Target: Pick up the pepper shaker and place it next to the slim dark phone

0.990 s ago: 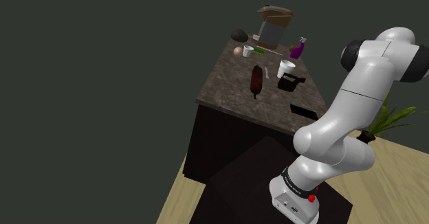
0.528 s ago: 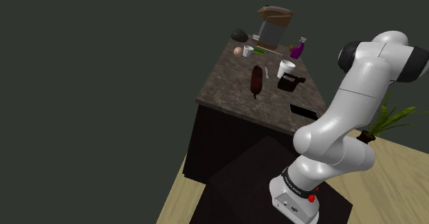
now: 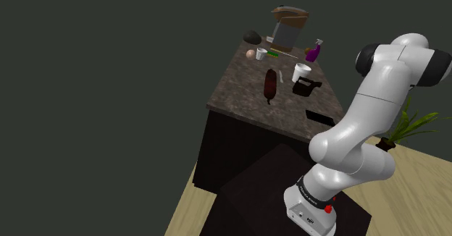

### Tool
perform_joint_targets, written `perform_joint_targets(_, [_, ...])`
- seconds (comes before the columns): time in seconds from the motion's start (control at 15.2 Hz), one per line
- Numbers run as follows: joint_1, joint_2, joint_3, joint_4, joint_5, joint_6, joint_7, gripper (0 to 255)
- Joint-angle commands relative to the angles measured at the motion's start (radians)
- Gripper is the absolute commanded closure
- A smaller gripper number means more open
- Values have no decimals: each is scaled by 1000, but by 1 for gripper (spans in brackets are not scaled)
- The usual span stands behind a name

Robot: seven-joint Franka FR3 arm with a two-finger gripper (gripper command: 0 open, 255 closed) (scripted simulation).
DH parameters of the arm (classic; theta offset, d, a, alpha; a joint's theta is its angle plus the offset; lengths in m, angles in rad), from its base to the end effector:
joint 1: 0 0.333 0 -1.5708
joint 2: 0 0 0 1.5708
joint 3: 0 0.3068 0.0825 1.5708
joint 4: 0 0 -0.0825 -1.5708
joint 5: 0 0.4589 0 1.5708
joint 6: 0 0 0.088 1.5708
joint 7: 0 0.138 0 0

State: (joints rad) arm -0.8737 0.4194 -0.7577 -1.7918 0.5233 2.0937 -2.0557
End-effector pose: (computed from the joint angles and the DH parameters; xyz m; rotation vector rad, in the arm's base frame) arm 0.0180 -0.7019 0.2970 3.0483 0.3180 0.2422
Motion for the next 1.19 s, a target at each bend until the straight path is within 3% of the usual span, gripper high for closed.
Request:
perform_joint_targets(0.0, [0,0,0,0,0,0,0,0])
perform_joint_targets(0.33, [0,0,0,0,0,0,0,0])
perform_joint_targets(0.59, [11,-61,-34,50,-60,-91,36,0])
perform_joint_targets(1.12, [11,-60,-34,49,-59,-91,36,0])
